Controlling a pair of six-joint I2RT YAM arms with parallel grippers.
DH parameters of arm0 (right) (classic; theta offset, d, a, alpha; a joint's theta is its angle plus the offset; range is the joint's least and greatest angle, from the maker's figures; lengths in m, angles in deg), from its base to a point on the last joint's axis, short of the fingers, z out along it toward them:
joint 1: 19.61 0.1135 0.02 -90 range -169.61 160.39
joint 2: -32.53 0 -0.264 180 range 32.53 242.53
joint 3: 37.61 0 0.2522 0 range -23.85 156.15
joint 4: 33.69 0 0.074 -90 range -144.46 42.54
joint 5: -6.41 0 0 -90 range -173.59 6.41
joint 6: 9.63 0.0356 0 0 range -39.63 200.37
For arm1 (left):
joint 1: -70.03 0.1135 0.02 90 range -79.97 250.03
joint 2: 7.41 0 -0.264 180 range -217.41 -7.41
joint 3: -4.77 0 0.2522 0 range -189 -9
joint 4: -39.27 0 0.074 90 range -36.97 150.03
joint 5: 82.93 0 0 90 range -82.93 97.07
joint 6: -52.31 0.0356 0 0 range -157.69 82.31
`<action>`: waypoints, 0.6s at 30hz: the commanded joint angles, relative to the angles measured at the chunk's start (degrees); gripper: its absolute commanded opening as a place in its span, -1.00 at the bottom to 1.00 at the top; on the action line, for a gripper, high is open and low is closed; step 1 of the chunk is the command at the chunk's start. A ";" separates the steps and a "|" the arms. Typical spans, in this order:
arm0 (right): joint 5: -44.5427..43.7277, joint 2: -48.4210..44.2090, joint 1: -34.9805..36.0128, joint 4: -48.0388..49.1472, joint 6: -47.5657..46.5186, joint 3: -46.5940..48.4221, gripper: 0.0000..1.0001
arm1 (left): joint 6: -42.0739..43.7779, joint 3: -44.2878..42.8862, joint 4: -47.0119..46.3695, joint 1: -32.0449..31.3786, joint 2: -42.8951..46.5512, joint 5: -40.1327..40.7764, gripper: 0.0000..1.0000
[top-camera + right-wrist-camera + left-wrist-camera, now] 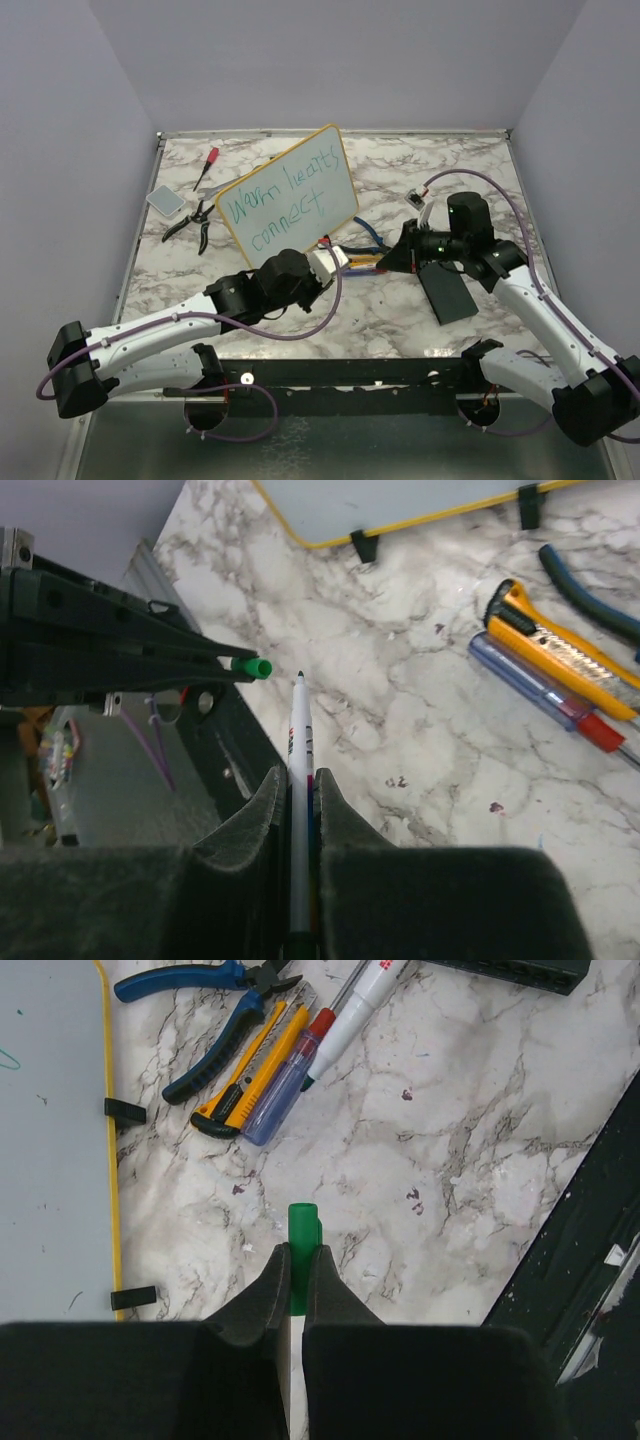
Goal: Write a sentence on the whiteboard
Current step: Close the whiteboard marker at the center of the board.
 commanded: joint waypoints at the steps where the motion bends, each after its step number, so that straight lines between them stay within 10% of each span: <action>1: 14.27 2.95 -0.34 -4.77 -2.93 2.22 -0.98 | 2.69 2.34 1.56 0.17 4.31 -4.41 -1.00; 18: 21.60 8.49 -0.27 -6.34 -7.02 3.13 -0.98 | 2.96 2.52 0.56 0.17 5.32 -12.15 -1.00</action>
